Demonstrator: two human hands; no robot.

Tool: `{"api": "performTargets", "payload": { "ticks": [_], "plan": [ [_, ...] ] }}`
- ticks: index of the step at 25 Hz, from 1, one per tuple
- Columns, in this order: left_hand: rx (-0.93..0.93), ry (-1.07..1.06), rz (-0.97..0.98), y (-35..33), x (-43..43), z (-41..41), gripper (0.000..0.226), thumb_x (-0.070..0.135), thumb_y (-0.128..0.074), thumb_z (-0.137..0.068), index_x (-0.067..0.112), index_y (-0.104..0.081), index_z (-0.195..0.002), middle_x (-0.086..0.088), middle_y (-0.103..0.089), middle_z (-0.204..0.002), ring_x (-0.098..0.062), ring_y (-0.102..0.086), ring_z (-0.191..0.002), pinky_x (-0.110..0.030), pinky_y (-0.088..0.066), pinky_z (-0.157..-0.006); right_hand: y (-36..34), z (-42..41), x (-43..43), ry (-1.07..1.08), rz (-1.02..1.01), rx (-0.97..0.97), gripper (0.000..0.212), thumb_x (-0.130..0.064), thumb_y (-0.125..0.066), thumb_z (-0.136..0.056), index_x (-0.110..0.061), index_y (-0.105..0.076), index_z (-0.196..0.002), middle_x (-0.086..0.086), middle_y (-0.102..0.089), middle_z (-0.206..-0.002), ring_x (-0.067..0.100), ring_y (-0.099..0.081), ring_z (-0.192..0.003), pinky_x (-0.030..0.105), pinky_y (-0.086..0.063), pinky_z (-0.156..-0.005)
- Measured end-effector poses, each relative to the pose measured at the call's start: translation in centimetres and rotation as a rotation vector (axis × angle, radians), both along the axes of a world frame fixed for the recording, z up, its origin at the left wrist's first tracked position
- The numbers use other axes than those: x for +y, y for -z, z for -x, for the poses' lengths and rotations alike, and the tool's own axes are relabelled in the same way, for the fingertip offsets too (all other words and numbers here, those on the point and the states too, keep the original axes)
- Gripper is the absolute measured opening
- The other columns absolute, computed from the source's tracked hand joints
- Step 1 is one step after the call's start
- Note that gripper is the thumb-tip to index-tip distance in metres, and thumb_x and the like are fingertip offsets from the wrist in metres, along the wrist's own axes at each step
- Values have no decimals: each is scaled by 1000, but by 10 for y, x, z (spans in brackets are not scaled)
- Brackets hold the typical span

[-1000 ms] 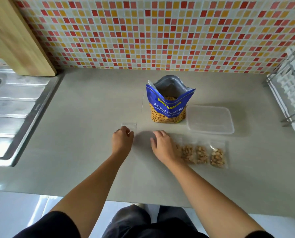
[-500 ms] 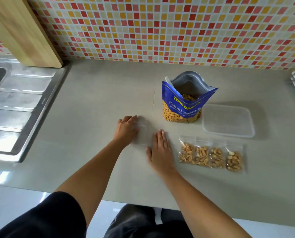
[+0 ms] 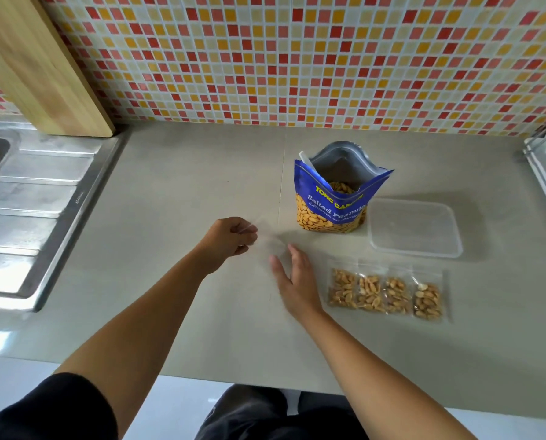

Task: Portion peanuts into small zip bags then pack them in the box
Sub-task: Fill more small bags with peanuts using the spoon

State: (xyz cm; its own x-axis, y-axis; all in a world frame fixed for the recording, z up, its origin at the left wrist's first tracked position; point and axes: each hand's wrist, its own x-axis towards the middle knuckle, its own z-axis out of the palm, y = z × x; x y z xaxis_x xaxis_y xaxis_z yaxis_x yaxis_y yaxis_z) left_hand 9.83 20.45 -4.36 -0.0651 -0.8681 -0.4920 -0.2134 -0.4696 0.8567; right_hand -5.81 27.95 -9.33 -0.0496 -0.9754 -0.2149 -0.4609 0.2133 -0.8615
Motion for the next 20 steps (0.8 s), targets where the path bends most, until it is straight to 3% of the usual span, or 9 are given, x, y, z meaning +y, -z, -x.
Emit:
{"api": "performTargets", "payload": {
  "ticks": [3, 5, 7, 14, 20],
  "plan": [
    [110, 60, -32, -21, 8, 12, 15, -3, -62, -83, 11, -59, -81, -3, -58, -75, -12, -58, -70, -16, -52, -63, -26, 8, -5, 257, -11, -294, 53, -38, -66, -84, -19, -46, -129, -1, -63, -110, 5, -60, -98, 11, -42, -82],
    [135, 134, -31, -36, 13, 22, 13, 1, -63, -84, 13, -58, -81, 0, -62, -75, -13, -62, -71, -19, -53, -66, -39, 24, -3, 291, 49, -370, 36, -27, -72, -80, -29, -54, -110, -8, -67, -88, 4, -62, -77, 17, -46, -72],
    [158, 208, -12, -53, 16, 32, 8, 8, -62, -87, 15, -58, -84, 2, -67, -77, -14, -65, -73, -20, -53, -67, -57, 44, 1, 284, 100, -406, 27, -18, -73, -79, -30, -57, -96, -5, -68, -80, 7, -60, -69, 21, -47, -68],
    [380, 326, 141, -114, 16, 73, 24, 13, -55, -88, 19, -75, -76, 5, -71, -76, -8, -67, -74, -20, -55, -69, -140, 116, -3, 206, 303, -442, 34, -14, -74, -77, -30, -58, -102, -4, -73, -79, 9, -64, -74, 23, -50, -68],
    [508, 284, 151, -128, 4, 101, 14, 17, -62, -74, 18, -73, -65, 3, -63, -61, -8, -58, -62, -20, -49, -64, -167, 137, -15, 159, 342, -415, 38, -12, -66, -84, -30, -49, -113, -2, -75, -81, 9, -70, -81, 17, -52, -73]
  ]
}}
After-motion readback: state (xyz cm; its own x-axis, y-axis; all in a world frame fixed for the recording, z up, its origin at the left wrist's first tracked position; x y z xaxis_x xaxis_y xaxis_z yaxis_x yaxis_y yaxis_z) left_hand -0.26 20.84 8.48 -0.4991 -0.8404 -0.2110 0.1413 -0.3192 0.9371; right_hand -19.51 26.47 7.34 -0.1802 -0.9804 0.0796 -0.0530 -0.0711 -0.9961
